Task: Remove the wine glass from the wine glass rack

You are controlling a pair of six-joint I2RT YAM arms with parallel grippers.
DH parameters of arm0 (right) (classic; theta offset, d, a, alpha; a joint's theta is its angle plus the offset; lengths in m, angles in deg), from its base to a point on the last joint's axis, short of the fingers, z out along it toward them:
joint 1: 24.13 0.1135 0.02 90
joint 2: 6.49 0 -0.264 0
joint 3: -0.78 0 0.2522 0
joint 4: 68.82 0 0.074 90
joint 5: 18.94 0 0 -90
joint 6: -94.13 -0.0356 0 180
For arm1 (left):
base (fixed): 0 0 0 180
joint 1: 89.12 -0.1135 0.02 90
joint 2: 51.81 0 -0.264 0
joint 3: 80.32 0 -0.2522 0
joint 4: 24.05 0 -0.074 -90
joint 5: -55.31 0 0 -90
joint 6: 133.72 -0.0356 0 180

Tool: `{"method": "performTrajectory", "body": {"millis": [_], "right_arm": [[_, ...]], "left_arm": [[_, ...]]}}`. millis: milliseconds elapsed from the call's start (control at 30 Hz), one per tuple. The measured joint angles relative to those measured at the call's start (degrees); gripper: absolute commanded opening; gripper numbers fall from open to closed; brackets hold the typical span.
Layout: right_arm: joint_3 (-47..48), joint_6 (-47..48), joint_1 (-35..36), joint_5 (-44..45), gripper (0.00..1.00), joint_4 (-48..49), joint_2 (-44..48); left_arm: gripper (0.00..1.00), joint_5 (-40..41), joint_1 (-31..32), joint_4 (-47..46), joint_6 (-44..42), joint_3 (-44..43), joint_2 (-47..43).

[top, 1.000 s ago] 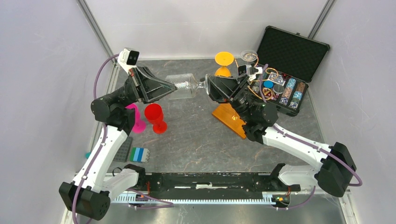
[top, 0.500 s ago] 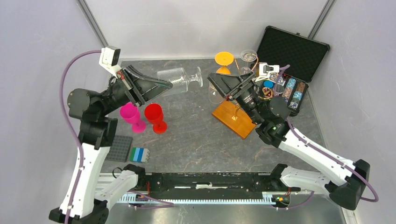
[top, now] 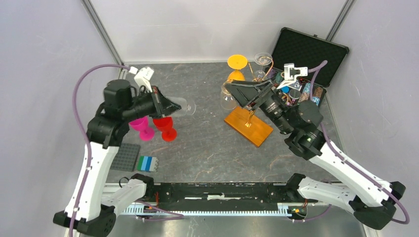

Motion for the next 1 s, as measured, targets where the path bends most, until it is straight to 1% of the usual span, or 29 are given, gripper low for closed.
{"method": "performTrajectory", "body": {"millis": [100,200,267,367,433,533,667,867,900,967,1000], "right_arm": [[2.4,3.9,0.0,-2.0,0.77,-4.0,2.0],[3.7,7.5,0.0,-2.1,0.77,-8.4,5.3],[4.0,9.8,0.0,-0.6,0.77,-11.6,8.0],[4.1,12.6,0.0,3.4,0.78,-16.4,11.1],[4.2,14.0,0.0,6.3,0.78,-18.8,12.8],[4.9,15.8,0.0,10.0,0.81,-22.1,13.9],[7.1,17.6,0.0,11.5,0.83,-26.1,12.5],[8.0,19.2,0.0,11.9,0.85,-30.0,10.8],[8.0,19.4,0.0,12.0,0.87,-30.5,10.8],[8.0,19.7,0.0,12.2,0.90,-31.1,10.7],[8.0,19.7,0.0,12.3,0.91,-31.1,10.7]], "left_arm": [[0.02,3.2,0.4,3.9,-2.7,4.0,2.1],[0.02,7.9,2.9,7.0,-4.2,7.7,4.6],[0.02,11.5,6.1,8.1,-4.8,8.9,6.4],[0.02,18.5,13.6,8.8,-5.0,9.3,9.8],[0.02,22.0,17.4,8.7,-5.0,9.3,12.1],[0.02,27.6,21.6,8.6,-5.0,9.3,17.1],[0.02,33.0,23.7,7.8,-5.0,9.3,24.4],[0.02,36.6,24.2,5.0,-5.0,9.3,31.2],[0.04,37.0,24.2,4.5,-5.0,9.3,31.9],[0.12,37.8,24.2,3.7,-5.0,9.3,32.9],[0.12,38.2,24.2,3.1,-5.0,9.3,33.4]]}}
